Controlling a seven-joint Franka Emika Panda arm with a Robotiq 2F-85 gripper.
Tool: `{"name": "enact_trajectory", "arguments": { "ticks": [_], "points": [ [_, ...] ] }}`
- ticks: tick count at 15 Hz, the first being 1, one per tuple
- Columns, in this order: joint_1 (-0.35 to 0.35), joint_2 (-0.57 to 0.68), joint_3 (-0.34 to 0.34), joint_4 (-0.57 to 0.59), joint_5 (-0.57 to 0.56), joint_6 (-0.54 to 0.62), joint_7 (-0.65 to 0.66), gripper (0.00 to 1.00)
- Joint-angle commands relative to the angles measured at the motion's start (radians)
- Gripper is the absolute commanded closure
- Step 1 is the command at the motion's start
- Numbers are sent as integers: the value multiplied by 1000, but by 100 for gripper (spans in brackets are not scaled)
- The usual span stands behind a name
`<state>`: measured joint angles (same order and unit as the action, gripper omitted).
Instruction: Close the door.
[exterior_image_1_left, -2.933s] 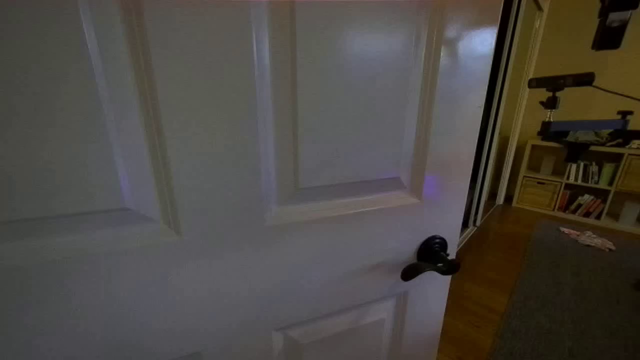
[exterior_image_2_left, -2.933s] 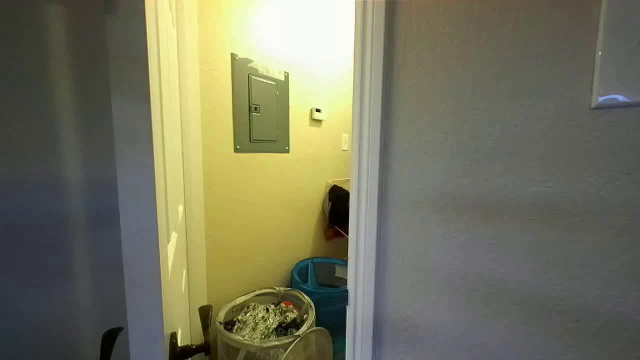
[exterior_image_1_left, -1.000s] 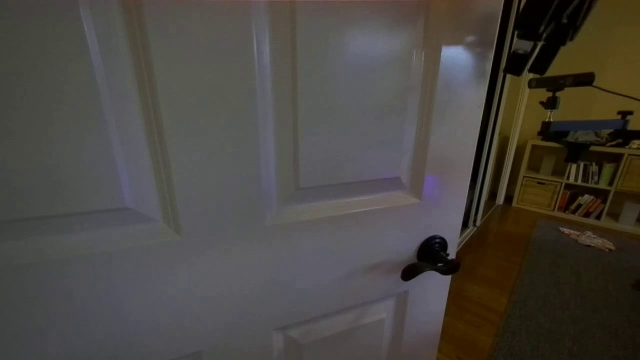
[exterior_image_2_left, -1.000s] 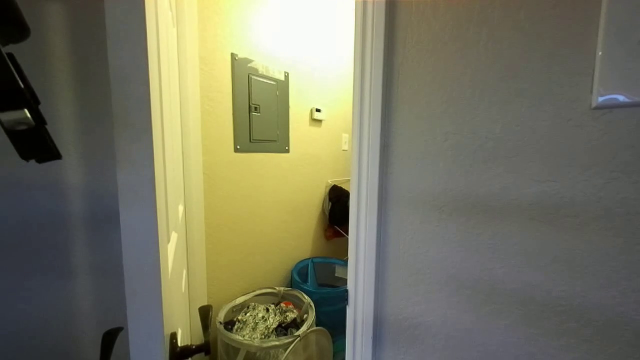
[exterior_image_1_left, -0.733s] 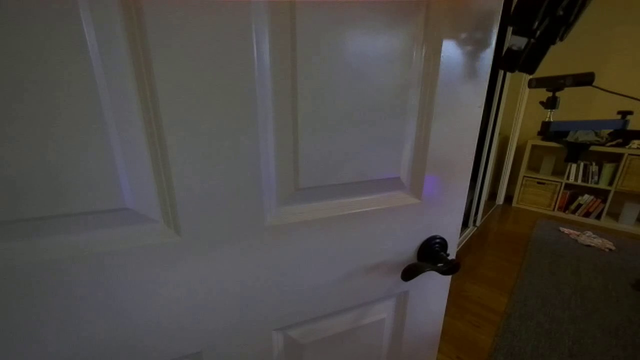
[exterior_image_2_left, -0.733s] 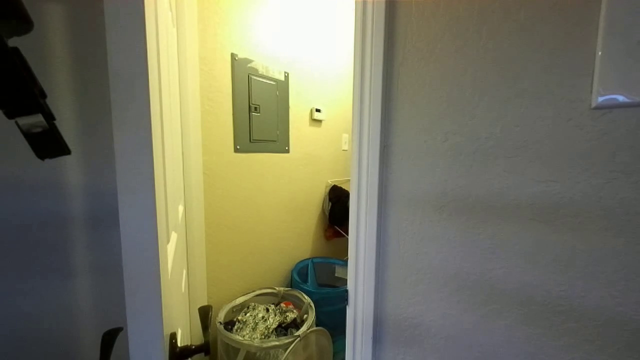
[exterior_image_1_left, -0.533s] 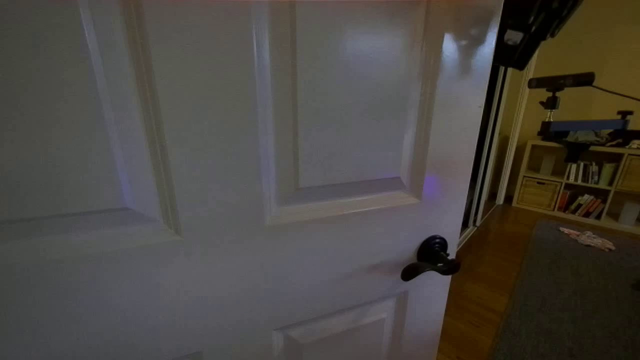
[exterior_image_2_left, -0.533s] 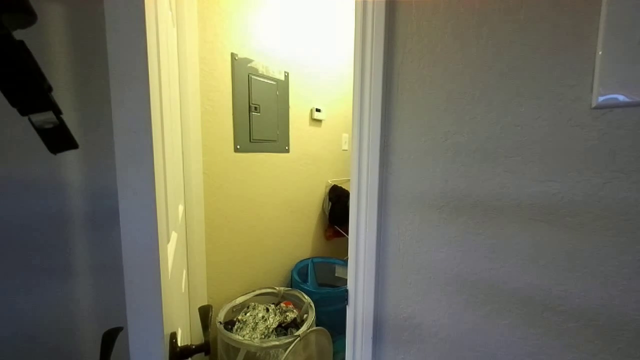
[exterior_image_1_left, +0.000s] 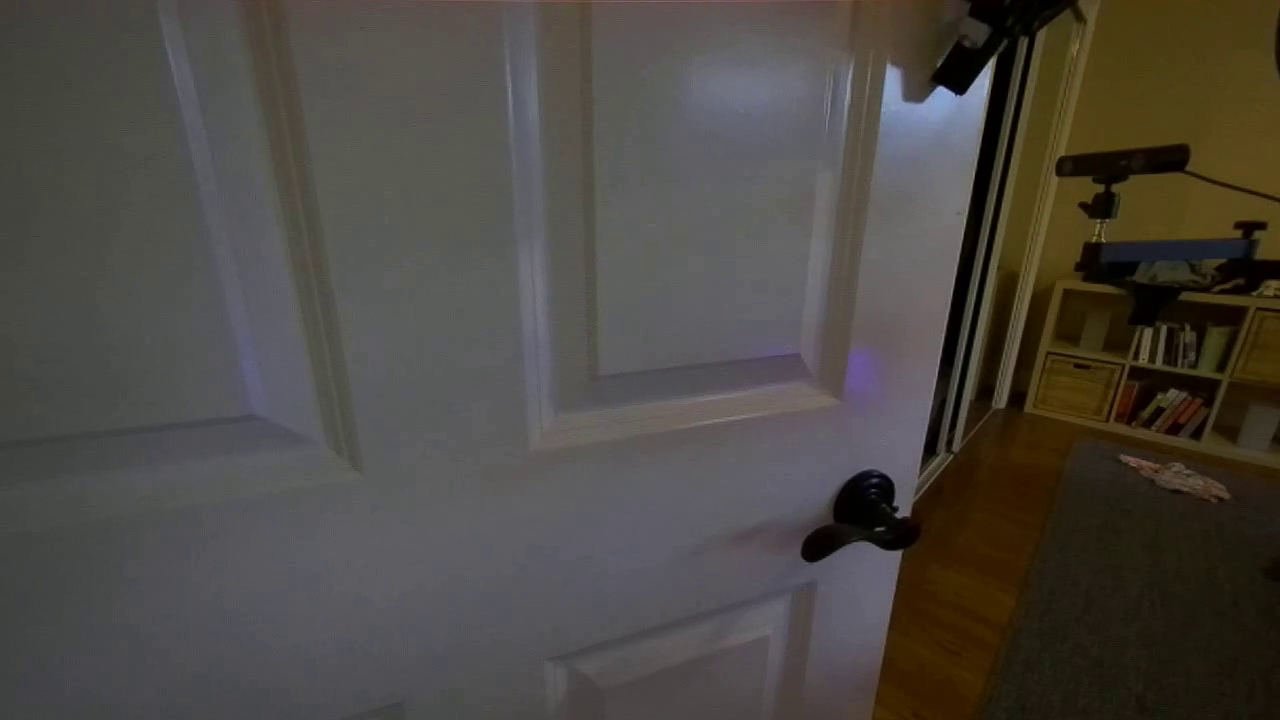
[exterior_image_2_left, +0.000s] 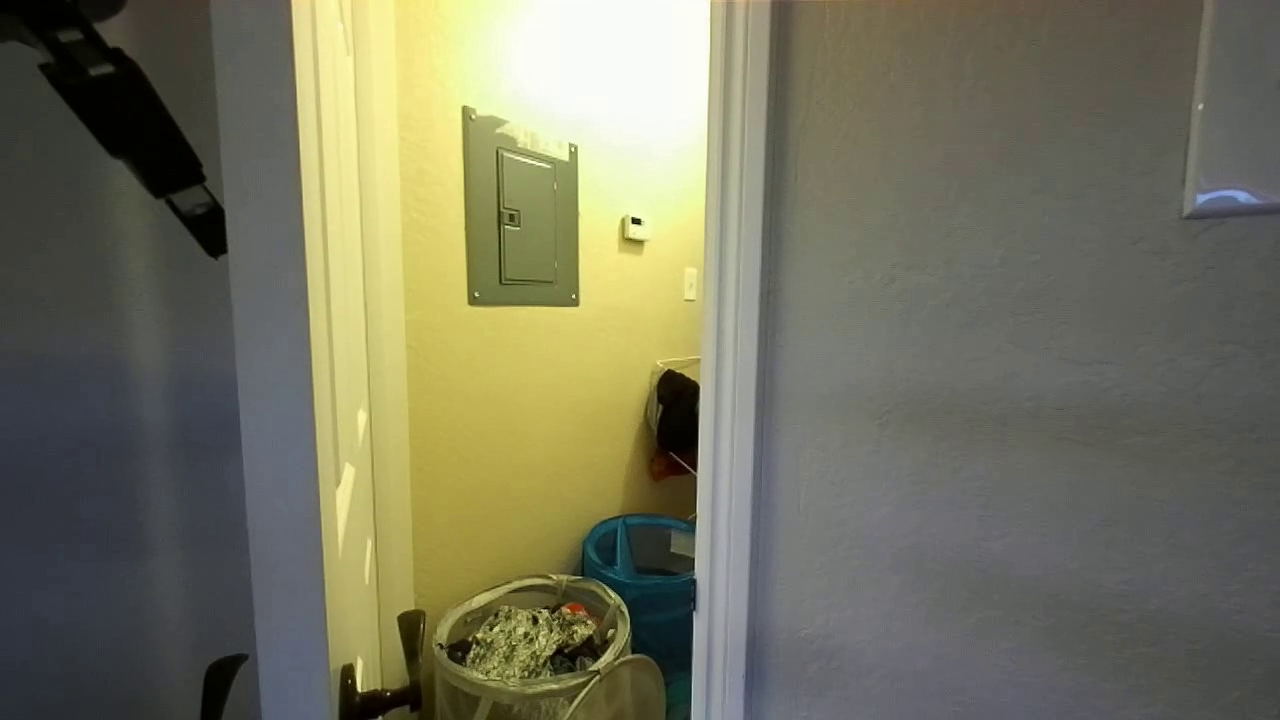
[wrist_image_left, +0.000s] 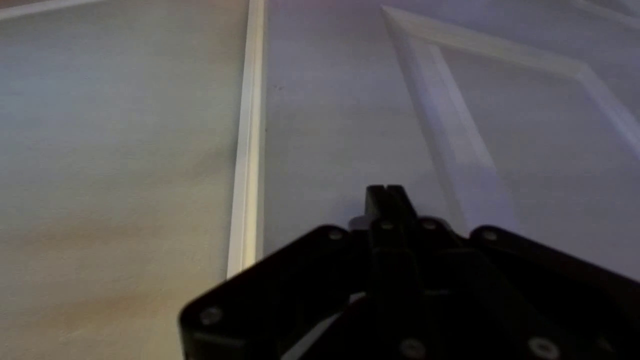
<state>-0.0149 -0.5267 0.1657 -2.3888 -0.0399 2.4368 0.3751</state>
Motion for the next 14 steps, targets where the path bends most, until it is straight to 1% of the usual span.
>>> {"name": "enact_trajectory", "arguments": {
  "ticks": [1, 5, 7, 14],
  "points": [
    [-11, 40, -6, 14, 2, 63, -8, 94],
    [-35, 80, -18, 28, -7, 97, -8, 93],
    [-44, 113, -30, 45, -8, 102, -20, 94],
    [-20, 240, -111, 136, 29, 57, -168, 94]
  ]
}}
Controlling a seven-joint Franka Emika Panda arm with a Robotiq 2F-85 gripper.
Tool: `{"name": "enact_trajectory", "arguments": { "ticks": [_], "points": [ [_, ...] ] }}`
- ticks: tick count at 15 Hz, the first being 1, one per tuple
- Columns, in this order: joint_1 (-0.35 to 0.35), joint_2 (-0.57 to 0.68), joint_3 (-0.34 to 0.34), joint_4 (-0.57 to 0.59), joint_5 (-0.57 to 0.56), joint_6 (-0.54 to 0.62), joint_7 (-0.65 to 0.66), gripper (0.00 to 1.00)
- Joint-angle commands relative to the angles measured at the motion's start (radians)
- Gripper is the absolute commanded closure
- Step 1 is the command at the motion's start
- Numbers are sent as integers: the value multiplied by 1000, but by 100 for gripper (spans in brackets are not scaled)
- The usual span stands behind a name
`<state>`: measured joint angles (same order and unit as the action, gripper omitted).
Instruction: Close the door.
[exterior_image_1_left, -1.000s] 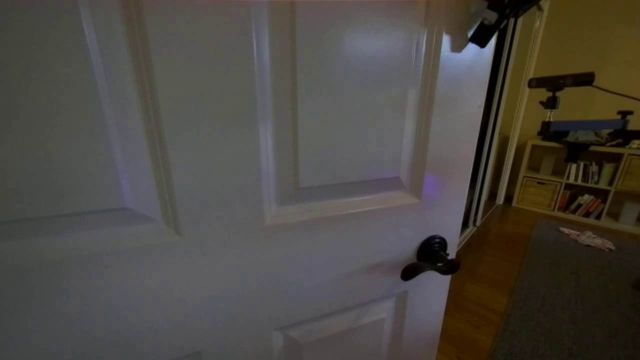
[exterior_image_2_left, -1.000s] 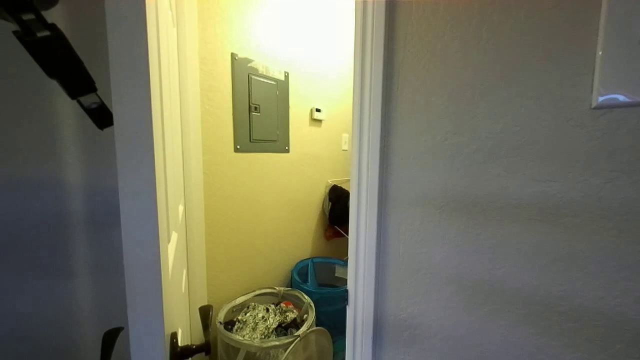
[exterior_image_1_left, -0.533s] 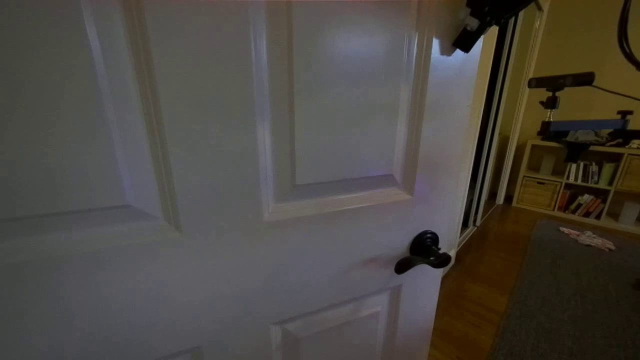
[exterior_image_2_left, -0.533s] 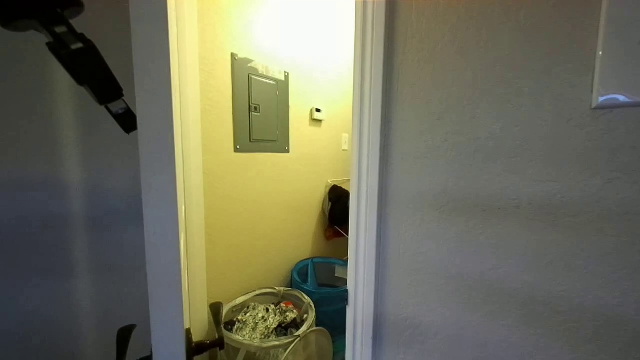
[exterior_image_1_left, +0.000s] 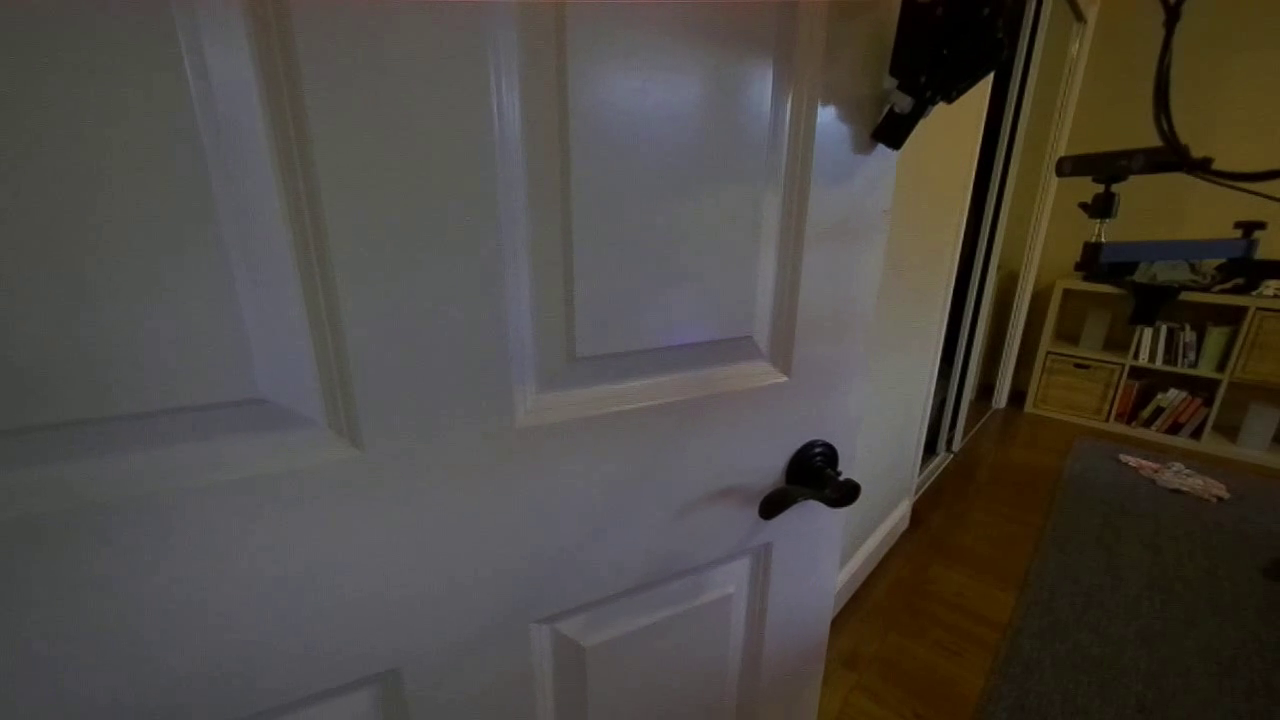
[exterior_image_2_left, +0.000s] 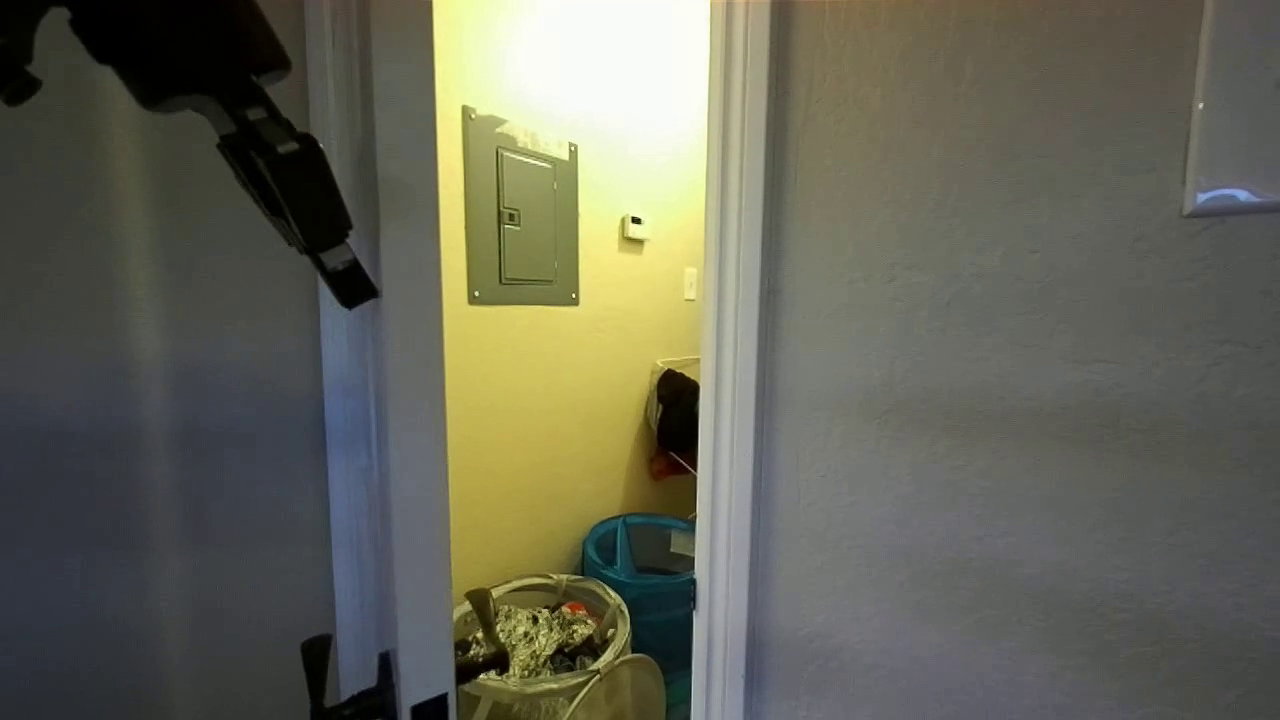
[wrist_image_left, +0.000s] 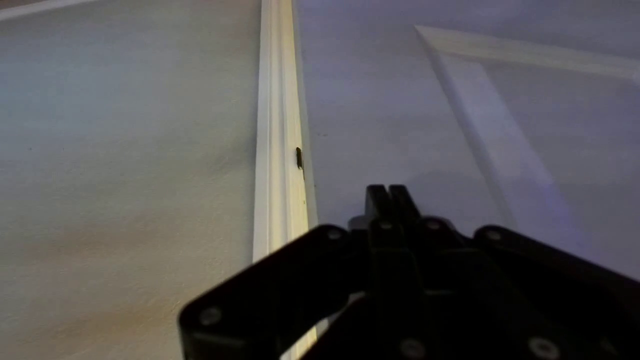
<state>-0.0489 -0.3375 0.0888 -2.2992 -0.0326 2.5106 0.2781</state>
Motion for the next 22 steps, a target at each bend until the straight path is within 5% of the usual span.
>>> {"name": "enact_trajectory", "arguments": {
  "ticks": [1, 12, 22],
  "points": [
    [15, 63, -42, 56, 26, -19, -87, 94],
    [35, 189, -61, 185, 123, -2, -142, 94],
    [31, 313, -61, 337, 64, 18, -172, 94]
  ]
}}
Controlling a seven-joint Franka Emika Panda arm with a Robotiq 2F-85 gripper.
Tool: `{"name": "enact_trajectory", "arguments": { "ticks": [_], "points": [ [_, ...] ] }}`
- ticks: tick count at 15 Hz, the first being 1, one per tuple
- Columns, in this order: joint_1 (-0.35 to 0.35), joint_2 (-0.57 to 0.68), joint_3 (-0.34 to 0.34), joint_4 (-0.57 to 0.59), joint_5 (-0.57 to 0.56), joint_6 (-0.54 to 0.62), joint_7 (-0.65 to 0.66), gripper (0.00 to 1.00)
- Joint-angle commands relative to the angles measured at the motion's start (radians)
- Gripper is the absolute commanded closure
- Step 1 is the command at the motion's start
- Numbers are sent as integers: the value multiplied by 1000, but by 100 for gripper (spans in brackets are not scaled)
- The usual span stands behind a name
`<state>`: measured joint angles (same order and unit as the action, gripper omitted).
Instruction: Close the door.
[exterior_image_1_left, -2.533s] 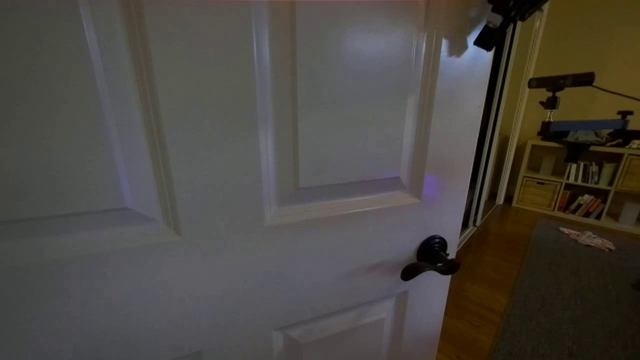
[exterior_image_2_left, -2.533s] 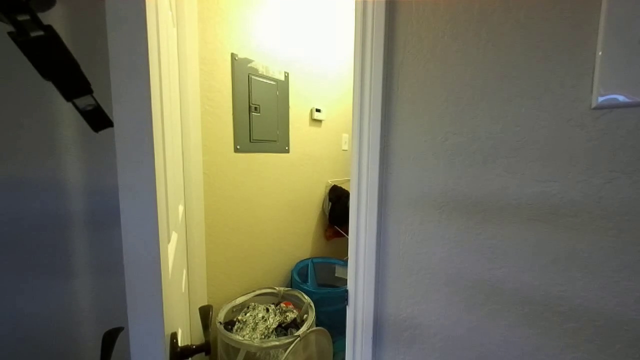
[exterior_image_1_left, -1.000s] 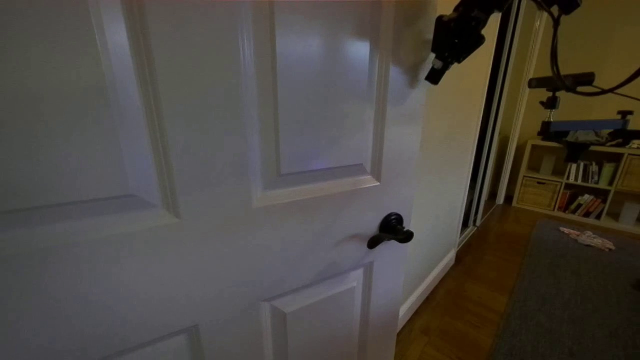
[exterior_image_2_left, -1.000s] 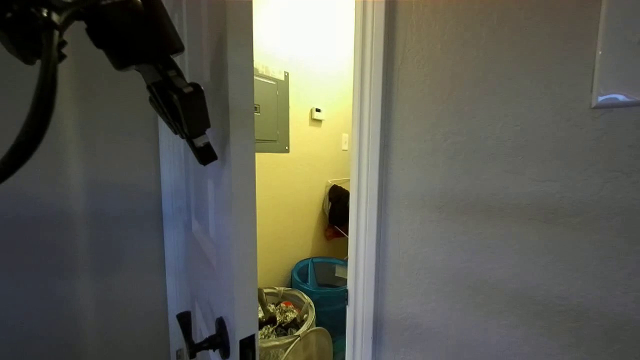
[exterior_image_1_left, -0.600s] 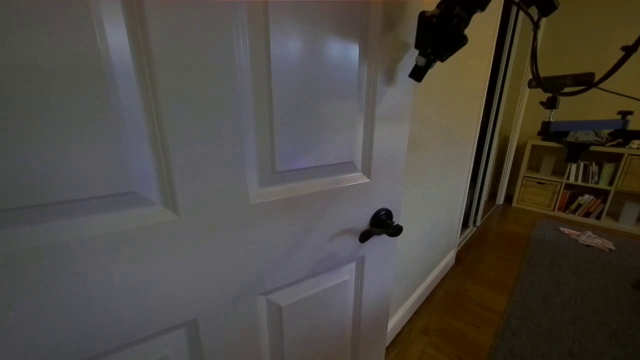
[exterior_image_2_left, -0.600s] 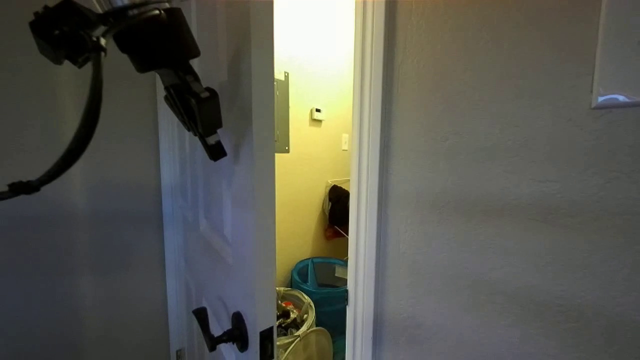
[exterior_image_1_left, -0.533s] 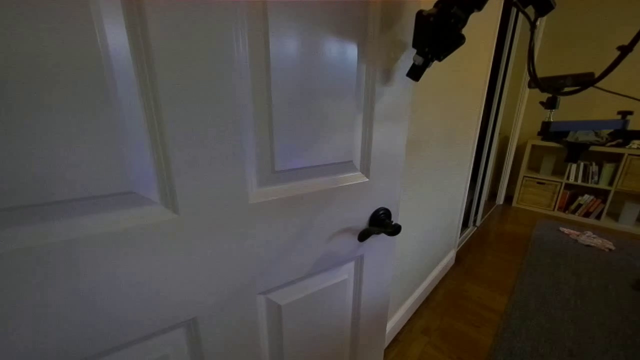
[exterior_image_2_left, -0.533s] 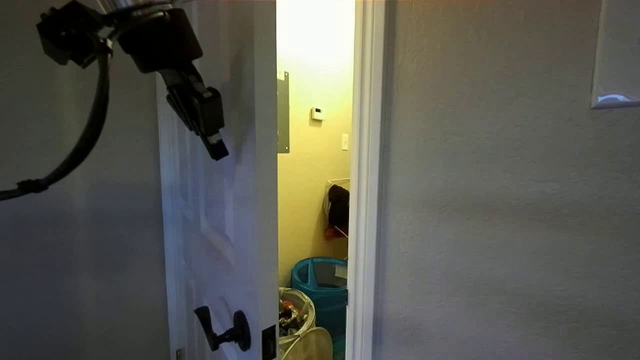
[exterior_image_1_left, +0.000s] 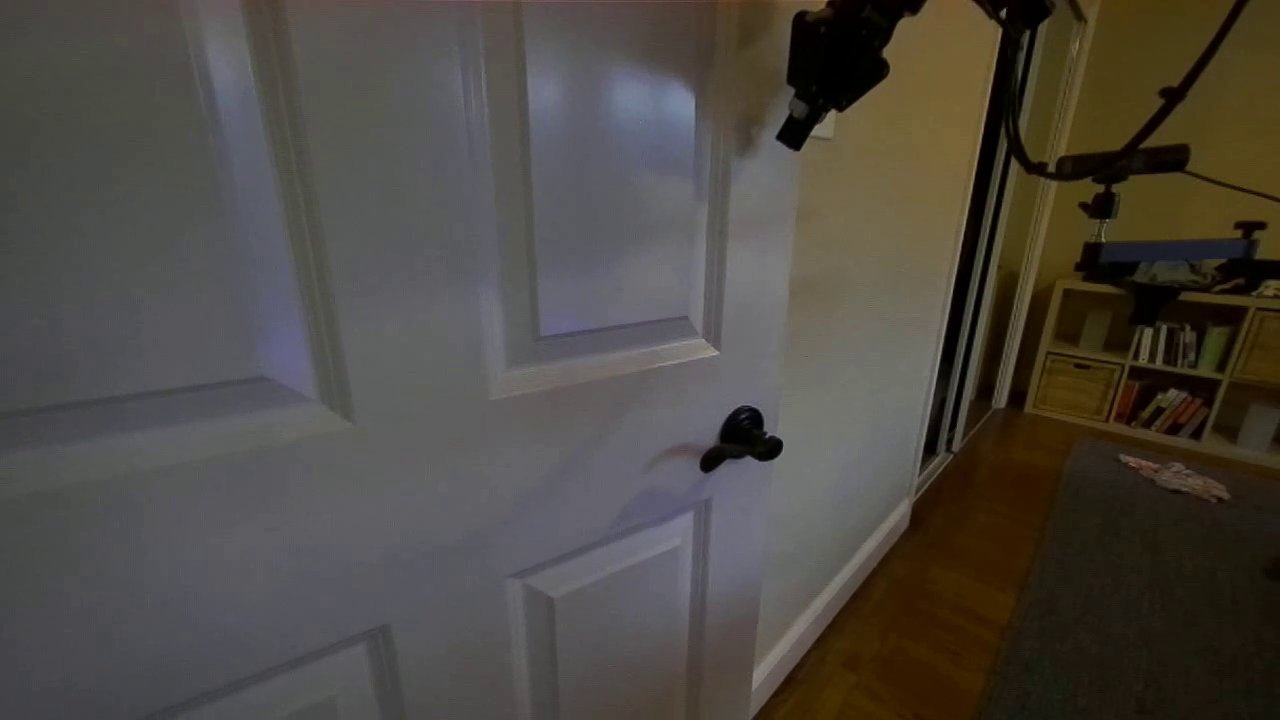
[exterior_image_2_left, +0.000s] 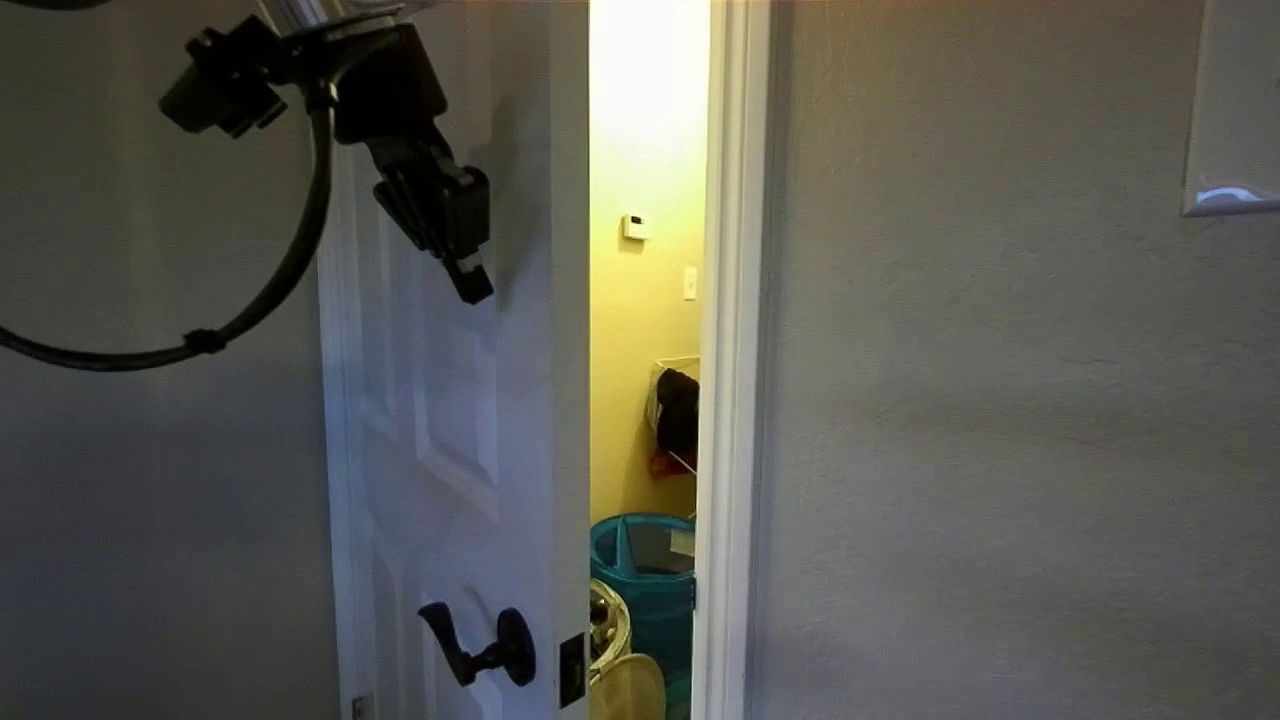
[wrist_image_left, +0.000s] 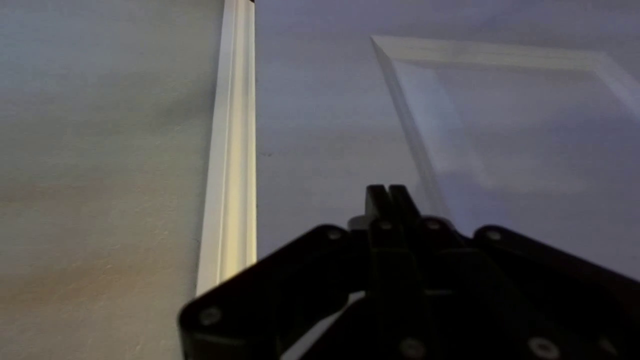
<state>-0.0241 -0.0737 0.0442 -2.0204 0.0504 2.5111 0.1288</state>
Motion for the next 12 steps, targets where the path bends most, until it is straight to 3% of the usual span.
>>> {"name": "enact_trajectory", "arguments": {
  "ticks": [1, 12],
  "points": [
    [6, 66, -18, 77, -16, 17, -29, 94],
    [3, 231, -33, 265, -5, 12, -44, 94]
  ]
}}
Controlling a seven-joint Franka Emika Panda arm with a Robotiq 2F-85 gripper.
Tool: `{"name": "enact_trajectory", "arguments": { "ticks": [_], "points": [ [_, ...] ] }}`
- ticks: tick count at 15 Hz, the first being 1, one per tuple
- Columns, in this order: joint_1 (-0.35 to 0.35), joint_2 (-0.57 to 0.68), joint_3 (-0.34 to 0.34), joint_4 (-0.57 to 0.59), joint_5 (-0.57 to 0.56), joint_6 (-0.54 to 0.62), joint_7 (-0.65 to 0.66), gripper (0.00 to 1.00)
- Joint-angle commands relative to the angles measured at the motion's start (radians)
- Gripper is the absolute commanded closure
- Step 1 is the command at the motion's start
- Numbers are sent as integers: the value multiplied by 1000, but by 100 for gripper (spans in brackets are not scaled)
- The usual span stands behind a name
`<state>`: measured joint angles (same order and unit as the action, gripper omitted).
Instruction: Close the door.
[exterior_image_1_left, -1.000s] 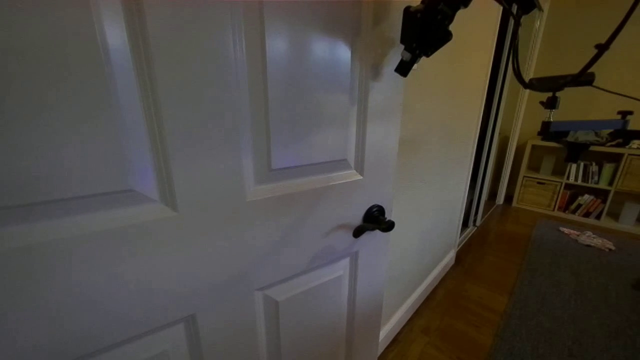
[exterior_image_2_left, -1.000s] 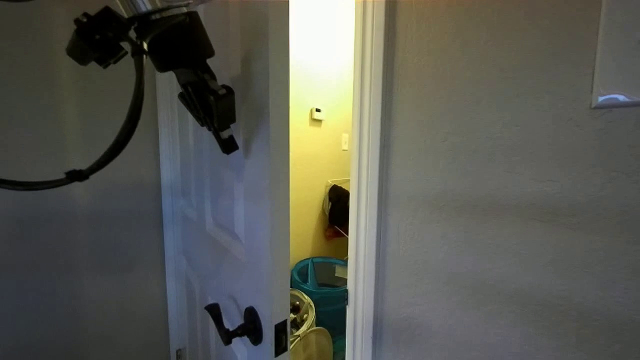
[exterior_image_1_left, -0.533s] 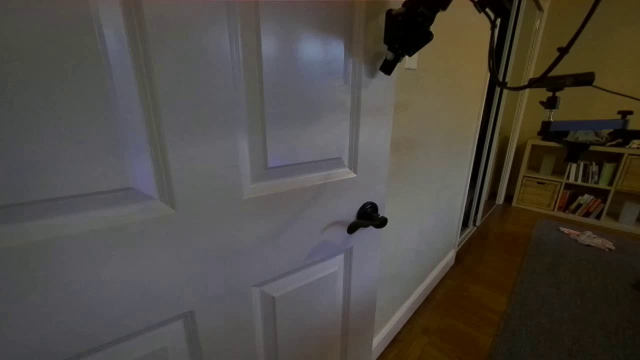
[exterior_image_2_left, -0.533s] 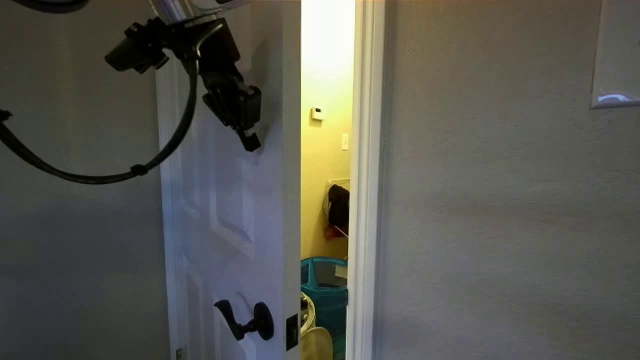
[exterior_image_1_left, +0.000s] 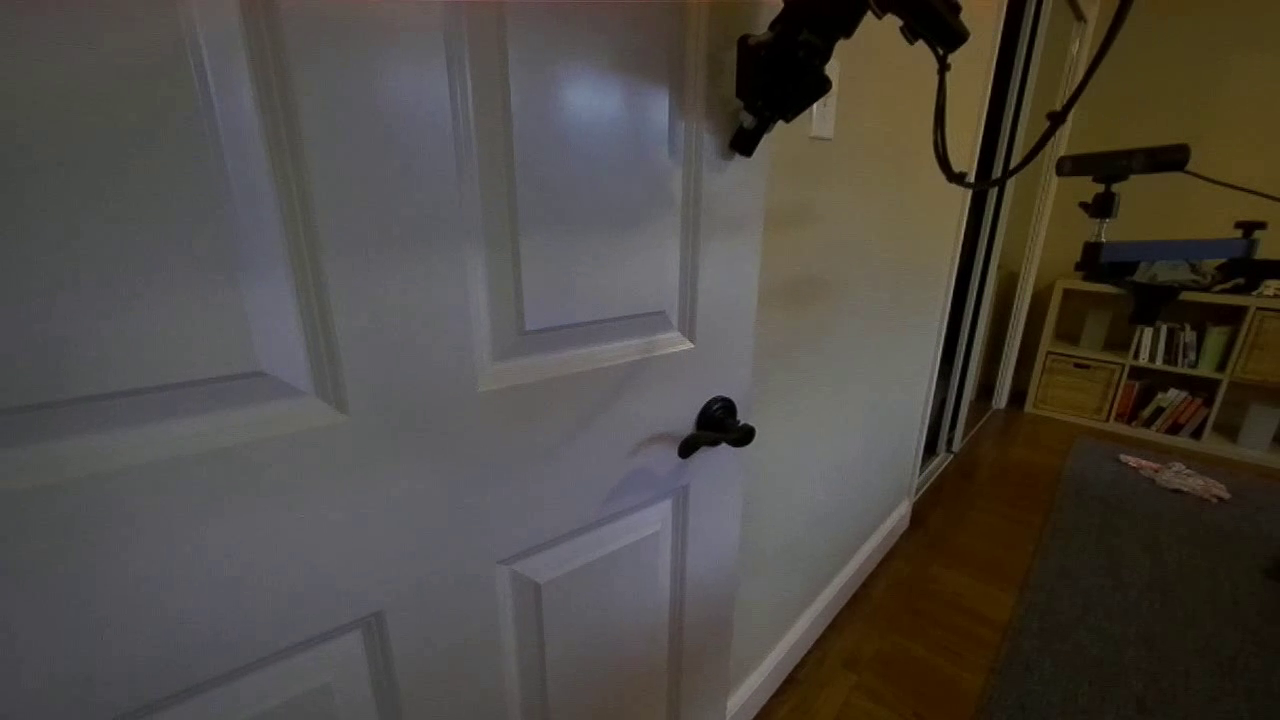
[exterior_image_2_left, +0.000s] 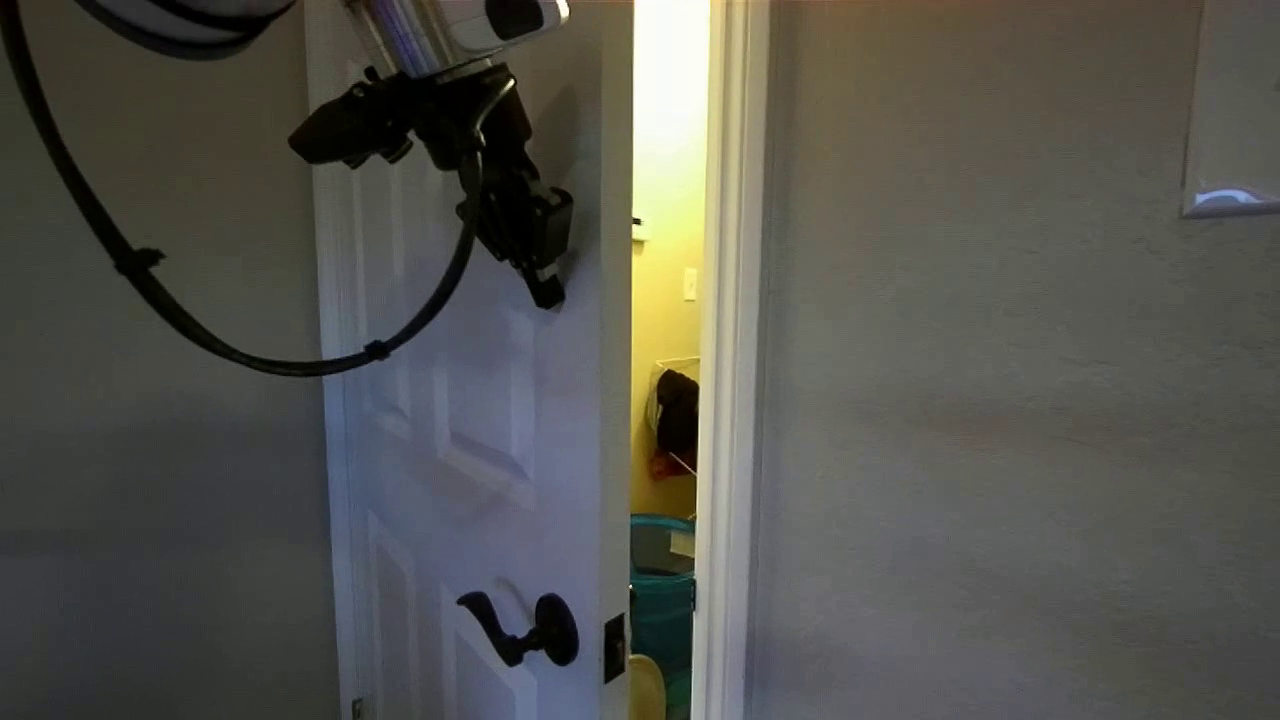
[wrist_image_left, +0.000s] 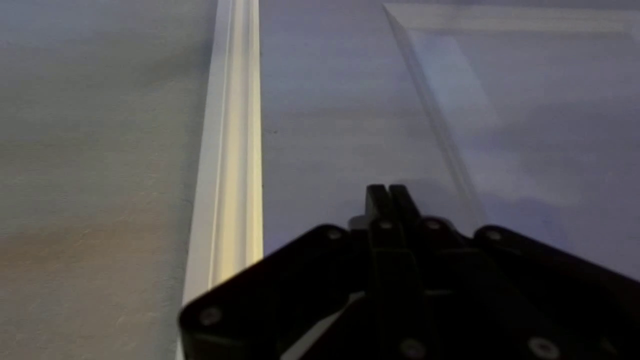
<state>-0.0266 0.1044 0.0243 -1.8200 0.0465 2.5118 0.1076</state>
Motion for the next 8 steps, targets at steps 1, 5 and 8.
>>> {"name": "enact_trajectory", "arguments": {
  "ticks": [1, 5, 8],
  "points": [
    [6, 69, -14, 83, -2, 10, -24, 94],
    [3, 134, -13, 149, 13, 2, -38, 94],
    [2, 181, -13, 200, 10, -3, -43, 94]
  ]
}}
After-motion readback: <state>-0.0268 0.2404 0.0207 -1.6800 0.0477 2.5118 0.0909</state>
